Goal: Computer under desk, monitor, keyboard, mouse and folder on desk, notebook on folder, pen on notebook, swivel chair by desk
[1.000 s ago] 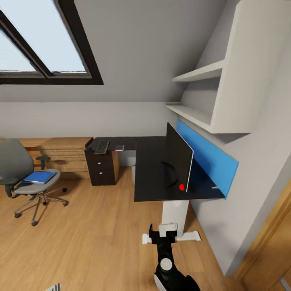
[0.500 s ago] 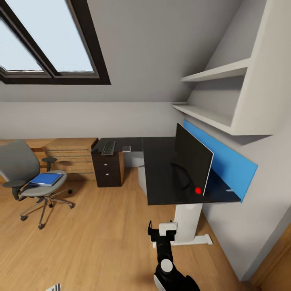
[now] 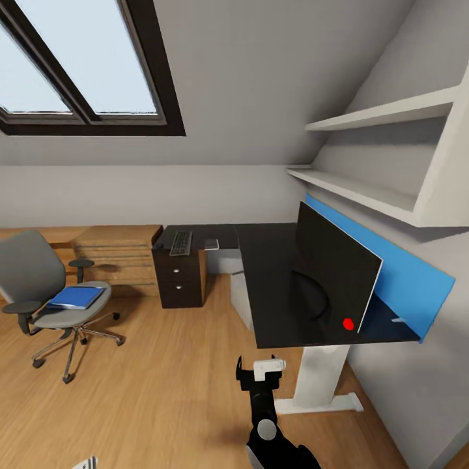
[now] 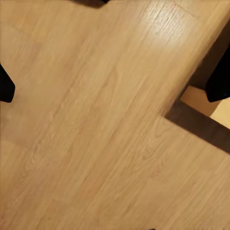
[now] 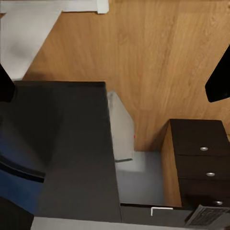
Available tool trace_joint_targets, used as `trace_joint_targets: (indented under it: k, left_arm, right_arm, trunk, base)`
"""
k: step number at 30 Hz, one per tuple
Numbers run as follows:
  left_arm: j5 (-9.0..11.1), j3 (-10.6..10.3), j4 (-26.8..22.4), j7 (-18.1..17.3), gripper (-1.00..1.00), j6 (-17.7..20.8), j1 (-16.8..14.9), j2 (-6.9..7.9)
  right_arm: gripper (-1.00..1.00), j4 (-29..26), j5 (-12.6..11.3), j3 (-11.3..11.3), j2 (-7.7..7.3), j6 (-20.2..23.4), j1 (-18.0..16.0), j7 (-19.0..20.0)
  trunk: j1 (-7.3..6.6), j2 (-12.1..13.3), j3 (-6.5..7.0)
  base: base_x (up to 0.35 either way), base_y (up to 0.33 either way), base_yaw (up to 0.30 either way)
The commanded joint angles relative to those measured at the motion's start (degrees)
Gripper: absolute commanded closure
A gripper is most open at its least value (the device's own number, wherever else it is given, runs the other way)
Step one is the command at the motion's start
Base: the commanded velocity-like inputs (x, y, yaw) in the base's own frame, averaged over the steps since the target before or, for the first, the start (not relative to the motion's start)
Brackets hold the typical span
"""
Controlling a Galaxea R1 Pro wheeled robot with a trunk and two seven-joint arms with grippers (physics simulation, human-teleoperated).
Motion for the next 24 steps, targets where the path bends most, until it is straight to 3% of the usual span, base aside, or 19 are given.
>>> trace_joint_targets:
  k: [1,24]
  left_arm:
    - [0.38,0.0,-0.14,0.24,-1.0,0.24,0.02,0.04]
    - [0.41,0.07,-0.14,0.2,-1.0,0.24,0.02,0.09]
  right_arm:
    - [-1.0,0.07,-0.61,0.5,0.0,-0.39,-0.1,-0.26]
    - [-1.0,0.15,-0.61,1.78,0.0,-1.37,-0.1,-0.19]
  trunk:
    - [0.06,-0.11,-0.11]
    - [0.06,-0.11,-0.11]
  base:
    - [0.271,0.232,0.0]
    - [0.272,0.232,0.0]
